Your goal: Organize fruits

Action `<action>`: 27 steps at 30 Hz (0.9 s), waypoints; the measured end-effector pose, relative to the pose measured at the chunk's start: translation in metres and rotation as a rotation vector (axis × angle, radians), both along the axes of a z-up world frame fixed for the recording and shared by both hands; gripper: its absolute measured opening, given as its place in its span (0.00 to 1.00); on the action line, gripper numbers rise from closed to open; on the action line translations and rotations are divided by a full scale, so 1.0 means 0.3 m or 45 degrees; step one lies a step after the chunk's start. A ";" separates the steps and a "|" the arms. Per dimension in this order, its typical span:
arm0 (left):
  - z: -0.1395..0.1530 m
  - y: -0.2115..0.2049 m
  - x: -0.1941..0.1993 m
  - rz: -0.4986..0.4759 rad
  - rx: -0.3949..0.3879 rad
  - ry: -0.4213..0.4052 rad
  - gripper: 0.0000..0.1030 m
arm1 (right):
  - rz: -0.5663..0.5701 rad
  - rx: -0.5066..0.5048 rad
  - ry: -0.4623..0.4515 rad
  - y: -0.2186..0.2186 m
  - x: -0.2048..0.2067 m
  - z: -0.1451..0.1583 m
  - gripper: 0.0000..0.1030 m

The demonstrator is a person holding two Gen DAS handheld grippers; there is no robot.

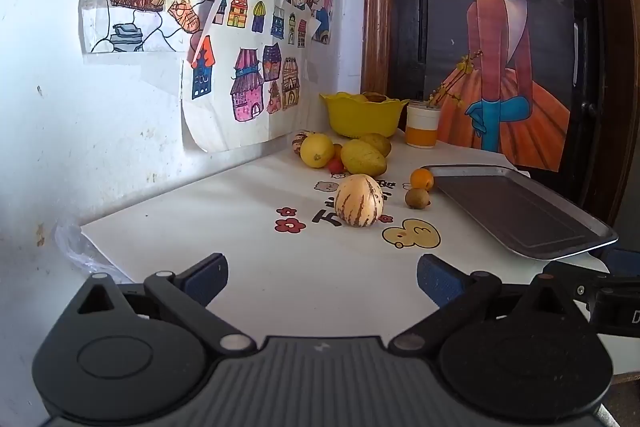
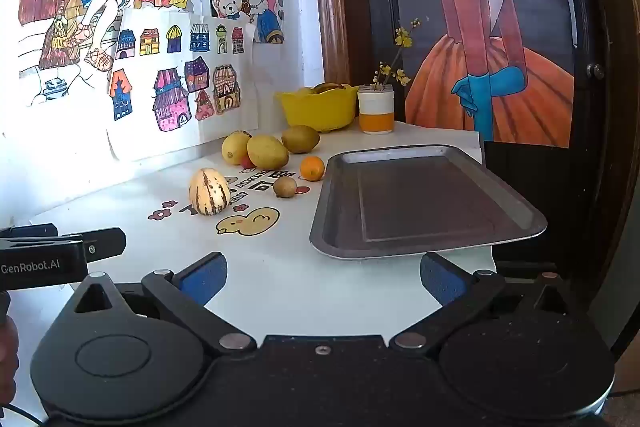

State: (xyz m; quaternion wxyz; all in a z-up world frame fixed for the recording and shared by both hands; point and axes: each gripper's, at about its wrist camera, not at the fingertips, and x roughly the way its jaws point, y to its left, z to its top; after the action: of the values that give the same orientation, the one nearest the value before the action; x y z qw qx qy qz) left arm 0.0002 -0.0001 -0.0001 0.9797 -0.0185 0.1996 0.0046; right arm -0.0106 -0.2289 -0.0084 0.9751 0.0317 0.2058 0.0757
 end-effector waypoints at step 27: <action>-0.005 0.000 0.002 -0.005 0.008 0.009 1.00 | -0.003 -0.004 0.004 0.003 0.001 -0.003 1.00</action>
State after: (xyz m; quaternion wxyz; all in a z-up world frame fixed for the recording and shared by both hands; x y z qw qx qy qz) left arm 0.0008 -0.0002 -0.0016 0.9790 -0.0151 0.2033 0.0034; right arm -0.0102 -0.2279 -0.0095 0.9749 0.0306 0.2074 0.0744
